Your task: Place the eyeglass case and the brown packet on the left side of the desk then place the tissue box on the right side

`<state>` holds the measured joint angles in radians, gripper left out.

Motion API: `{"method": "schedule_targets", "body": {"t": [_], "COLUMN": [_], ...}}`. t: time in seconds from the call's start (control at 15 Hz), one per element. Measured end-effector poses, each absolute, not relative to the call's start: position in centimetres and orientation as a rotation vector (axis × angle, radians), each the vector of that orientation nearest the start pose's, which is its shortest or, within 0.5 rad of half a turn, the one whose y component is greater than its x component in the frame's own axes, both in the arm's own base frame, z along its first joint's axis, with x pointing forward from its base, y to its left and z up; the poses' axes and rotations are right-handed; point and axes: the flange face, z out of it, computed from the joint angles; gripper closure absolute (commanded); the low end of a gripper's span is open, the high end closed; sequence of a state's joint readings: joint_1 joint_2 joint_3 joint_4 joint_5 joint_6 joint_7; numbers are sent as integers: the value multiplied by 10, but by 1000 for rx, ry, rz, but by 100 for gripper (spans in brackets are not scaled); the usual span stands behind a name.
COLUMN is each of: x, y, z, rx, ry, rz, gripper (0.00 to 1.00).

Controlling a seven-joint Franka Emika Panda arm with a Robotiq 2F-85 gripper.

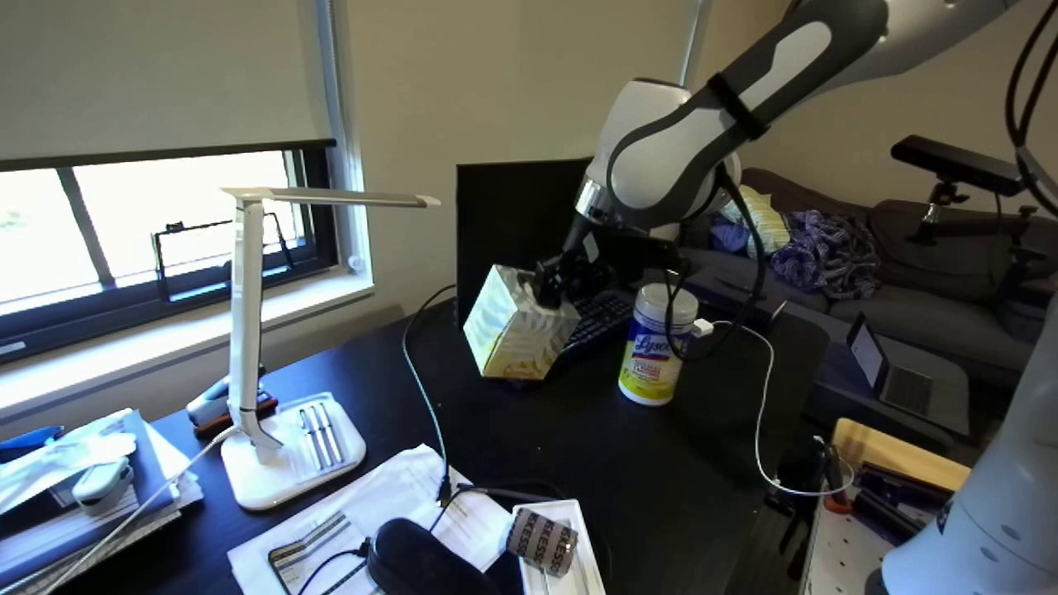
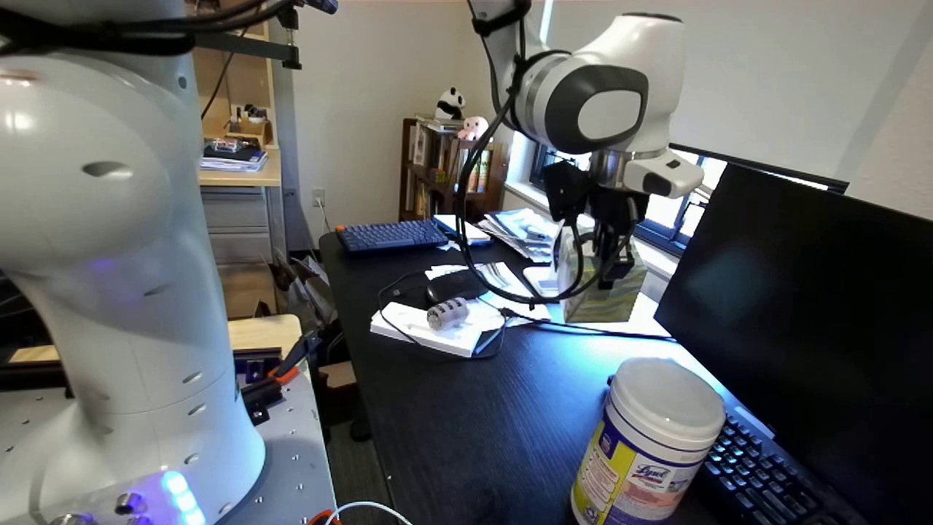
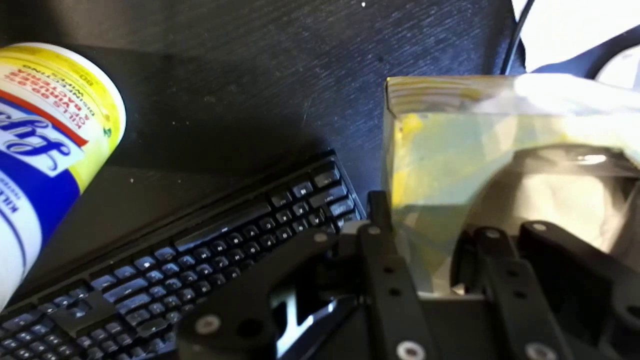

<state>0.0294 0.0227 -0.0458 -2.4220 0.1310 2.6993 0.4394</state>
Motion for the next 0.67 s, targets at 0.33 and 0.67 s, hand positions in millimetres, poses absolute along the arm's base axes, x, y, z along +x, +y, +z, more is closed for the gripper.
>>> {"method": "schedule_targets", "body": {"t": [0.33, 0.67], "x": [479, 422], "y": [-68, -132], "z": [399, 448], "rx": [-2723, -2549], "ry": [1172, 1437], "rz": [-480, -543], "gripper": [96, 94]}}
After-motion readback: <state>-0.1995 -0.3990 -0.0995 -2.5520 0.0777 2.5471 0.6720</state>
